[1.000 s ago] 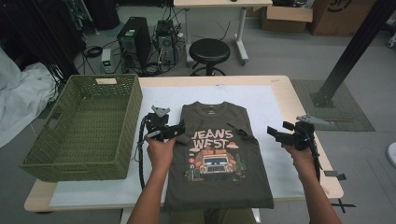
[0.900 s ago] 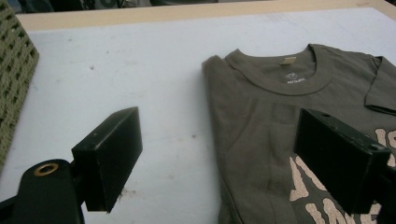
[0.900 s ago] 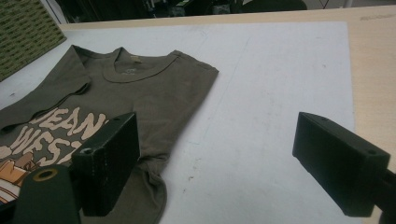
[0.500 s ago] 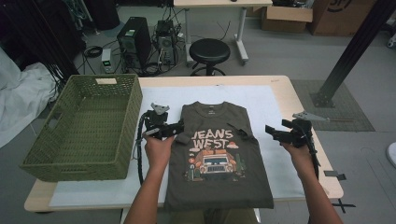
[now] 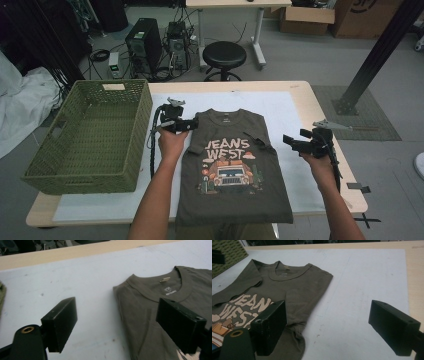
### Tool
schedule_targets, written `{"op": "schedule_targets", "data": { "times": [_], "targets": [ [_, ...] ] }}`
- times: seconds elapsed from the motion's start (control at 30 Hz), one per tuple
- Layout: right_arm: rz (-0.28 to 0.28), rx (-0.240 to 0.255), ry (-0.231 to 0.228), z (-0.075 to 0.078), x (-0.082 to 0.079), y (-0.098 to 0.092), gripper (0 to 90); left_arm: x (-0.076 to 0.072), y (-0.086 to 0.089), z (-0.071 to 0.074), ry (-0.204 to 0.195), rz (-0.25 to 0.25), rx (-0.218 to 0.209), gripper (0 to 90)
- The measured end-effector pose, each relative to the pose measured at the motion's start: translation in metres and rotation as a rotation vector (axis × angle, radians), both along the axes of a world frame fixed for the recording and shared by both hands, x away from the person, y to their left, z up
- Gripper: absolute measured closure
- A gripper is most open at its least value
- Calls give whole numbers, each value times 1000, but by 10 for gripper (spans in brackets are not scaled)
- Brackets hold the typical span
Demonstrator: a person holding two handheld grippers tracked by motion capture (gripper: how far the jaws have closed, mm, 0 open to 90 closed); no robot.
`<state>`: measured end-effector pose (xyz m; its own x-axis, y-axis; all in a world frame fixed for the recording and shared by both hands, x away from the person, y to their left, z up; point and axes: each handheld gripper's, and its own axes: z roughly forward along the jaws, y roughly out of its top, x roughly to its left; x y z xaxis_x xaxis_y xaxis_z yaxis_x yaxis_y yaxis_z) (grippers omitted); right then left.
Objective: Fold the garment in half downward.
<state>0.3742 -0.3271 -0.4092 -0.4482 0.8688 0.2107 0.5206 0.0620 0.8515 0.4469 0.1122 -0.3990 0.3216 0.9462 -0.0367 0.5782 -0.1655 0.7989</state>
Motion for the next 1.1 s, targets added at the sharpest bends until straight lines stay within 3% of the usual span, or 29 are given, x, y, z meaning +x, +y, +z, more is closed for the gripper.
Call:
{"op": "schedule_targets", "data": {
  "times": [0.07,0.17,0.3,0.37,0.47,0.57,0.67,0.77,0.83,0.93,1.0,1.1],
  "targets": [
    [4,-2,1,-1,-1,2,152,7,-2,-7,-10,-1,16,232],
    [15,-5,-3,-2,-1,4,152,21,-6,-17,25,-12,38,239],
    [25,-6,1,-3,1,6,153,34,-12,-25,26,-25,61,288],
    [28,-10,5,-4,4,7,153,41,-15,-31,69,-37,117,349],
    [33,-8,16,-7,9,10,154,45,-17,-38,99,-39,150,451],
    [43,-12,27,-10,13,14,156,46,-17,-41,98,-72,120,573],
    [50,-16,36,-14,18,16,159,45,-17,-43,81,-117,124,672],
    [40,-10,41,-17,29,17,166,45,-15,-44,86,-129,76,754],
    [23,-5,38,-17,40,18,182,46,-11,-46,98,-127,26,788],
    [-4,-27,48,-17,62,23,230,46,-7,-47,99,-125,-8,809],
    [-27,-57,59,-18,79,29,267,45,-7,-48,91,-121,-16,812],
    [-15,-102,89,-24,104,43,292,45,-8,-48,85,-121,-3,812]
  ]
}}
